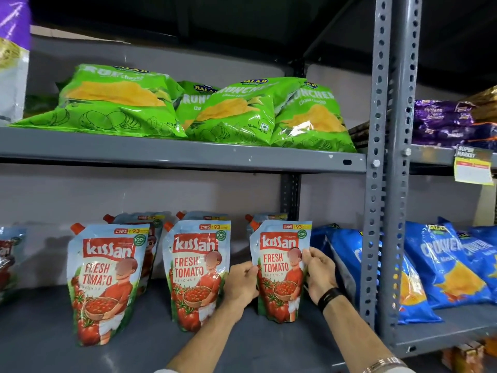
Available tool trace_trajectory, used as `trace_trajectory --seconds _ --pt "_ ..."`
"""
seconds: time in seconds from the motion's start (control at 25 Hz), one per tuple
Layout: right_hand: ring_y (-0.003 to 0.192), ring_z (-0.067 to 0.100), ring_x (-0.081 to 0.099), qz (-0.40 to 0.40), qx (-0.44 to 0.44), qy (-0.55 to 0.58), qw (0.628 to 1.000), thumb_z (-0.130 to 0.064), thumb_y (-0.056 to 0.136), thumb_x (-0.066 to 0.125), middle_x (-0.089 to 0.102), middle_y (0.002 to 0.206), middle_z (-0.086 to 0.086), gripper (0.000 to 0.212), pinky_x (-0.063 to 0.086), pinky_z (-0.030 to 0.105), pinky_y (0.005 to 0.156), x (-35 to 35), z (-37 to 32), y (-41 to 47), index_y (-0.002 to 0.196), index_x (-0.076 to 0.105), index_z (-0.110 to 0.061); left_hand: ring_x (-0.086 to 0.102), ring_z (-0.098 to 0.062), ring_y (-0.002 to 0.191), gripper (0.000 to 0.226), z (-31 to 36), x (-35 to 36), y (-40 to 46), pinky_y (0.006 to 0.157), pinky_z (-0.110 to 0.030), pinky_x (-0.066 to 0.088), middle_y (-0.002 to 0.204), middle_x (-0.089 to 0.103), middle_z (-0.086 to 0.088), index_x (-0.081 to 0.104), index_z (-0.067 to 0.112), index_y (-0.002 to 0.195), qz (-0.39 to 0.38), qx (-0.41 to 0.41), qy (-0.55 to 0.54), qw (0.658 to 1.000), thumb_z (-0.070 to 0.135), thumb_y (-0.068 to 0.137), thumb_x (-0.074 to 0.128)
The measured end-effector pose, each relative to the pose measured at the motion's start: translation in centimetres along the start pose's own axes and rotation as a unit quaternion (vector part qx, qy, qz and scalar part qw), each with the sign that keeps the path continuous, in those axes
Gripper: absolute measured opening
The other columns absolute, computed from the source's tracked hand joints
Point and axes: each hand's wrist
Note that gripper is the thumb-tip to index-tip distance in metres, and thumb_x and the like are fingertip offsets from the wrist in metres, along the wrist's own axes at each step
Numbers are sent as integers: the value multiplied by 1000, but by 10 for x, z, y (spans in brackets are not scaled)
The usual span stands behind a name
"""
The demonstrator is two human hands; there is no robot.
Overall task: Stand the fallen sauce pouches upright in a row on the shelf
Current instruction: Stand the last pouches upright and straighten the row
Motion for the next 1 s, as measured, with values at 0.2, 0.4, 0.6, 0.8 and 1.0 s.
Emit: trace_trajectory --seconds 0.2,0.4,0.6,0.8,1.0 --pt "94 27 72 -23 7 -86 996 -10 100 41 77 102 16 28 55 33 70 -10 13 -13 97 67 -1 57 -15 80 17 -5 -16 -7 78 -37 51 93 68 -4 68 16 103 -71 -18 47 996 17 102 50" --pt "101 17 65 -91 4 -259 962 2 92 45 72 107 2 28 52 34 87 -28 22 -37 102 66 -15 67 -15 96 49 -22 -19 -20 95 -32 54 90 69 3 57 12 134 -158 -23 134 978 10 88 75" --pt "110 23 65 -127 -26 -331 935 9 81 57 71 116 8 41 53 48 101 -40 28 -42 106 57 -24 72 -22 101 48 -28 -7 -20 98 -42 55 104 77 0 64 21 122 -91 25 214 972 31 78 83" --pt "110 23 65 -114 -27 -332 936 2 81 64 70 114 6 40 53 49 101 -47 25 -42 102 57 -32 73 -21 102 49 -29 2 -23 97 -42 56 107 79 -1 66 23 120 -75 43 218 972 37 76 83" --pt "124 27 58 -67 -33 -342 937 -12 84 70 60 135 7 58 48 48 106 -44 35 -55 137 46 -19 70 -21 112 68 -25 -9 -38 101 -39 54 130 70 -5 55 22 140 -75 63 242 965 37 79 81"
Point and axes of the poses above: each hand's wrist, its own y-axis towards the middle knuckle, its own x-axis out of the palm, z = x × y
